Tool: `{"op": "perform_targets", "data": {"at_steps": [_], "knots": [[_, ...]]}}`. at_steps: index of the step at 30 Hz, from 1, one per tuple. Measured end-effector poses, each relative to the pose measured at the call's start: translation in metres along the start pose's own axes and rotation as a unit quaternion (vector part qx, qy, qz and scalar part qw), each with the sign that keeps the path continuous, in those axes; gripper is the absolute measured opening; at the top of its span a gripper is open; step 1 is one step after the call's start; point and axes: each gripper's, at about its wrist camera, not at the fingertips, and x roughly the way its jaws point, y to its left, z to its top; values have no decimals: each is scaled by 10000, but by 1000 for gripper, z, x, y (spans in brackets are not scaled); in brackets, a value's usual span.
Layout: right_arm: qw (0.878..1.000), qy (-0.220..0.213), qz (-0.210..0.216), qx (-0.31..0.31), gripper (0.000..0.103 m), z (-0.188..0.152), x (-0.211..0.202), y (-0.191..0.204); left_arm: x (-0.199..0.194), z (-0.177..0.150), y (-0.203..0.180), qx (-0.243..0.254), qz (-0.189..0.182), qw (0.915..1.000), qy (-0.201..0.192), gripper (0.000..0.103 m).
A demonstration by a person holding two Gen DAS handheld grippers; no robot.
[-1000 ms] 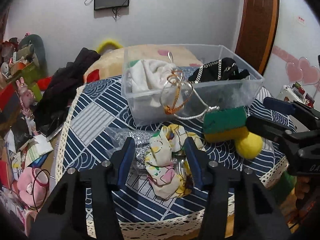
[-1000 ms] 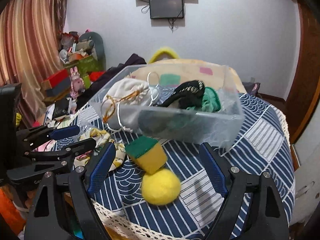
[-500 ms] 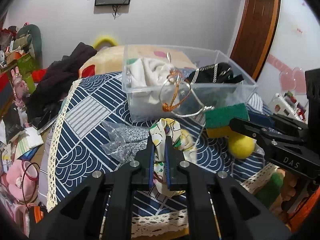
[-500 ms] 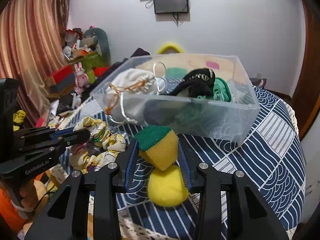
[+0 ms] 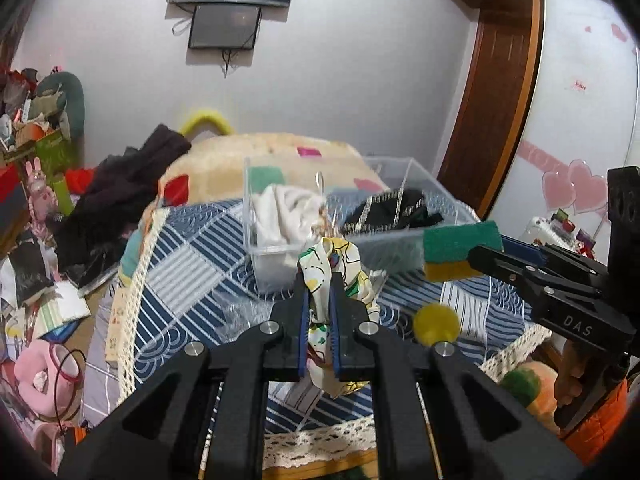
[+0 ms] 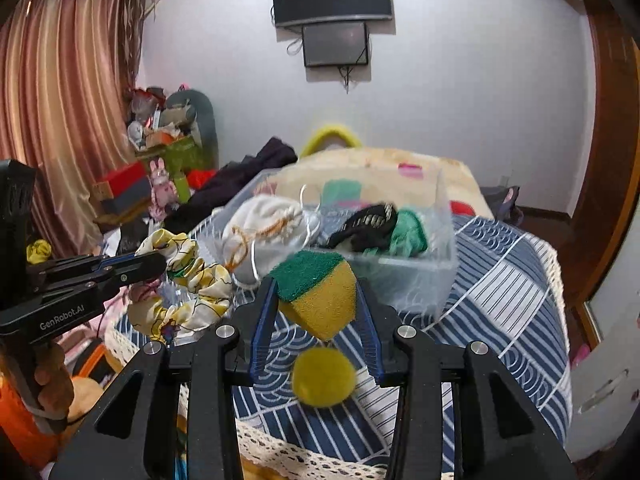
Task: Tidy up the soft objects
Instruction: 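Drop the scrunchie into the box with the left tool while the right drops the sponge in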
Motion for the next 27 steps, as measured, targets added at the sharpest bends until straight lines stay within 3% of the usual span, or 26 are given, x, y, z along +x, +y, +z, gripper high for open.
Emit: {"op": "perform_targets", "data": {"at_steps": [15, 27], "knots": [[9976, -624, -137, 255, 36, 41, -1, -11, 0, 57, 5, -222, 135, 9966, -782, 8], [9983, -471, -188, 287, 36, 48, 40, -11, 48, 80, 7, -322, 202, 9969, -689, 8]]}}
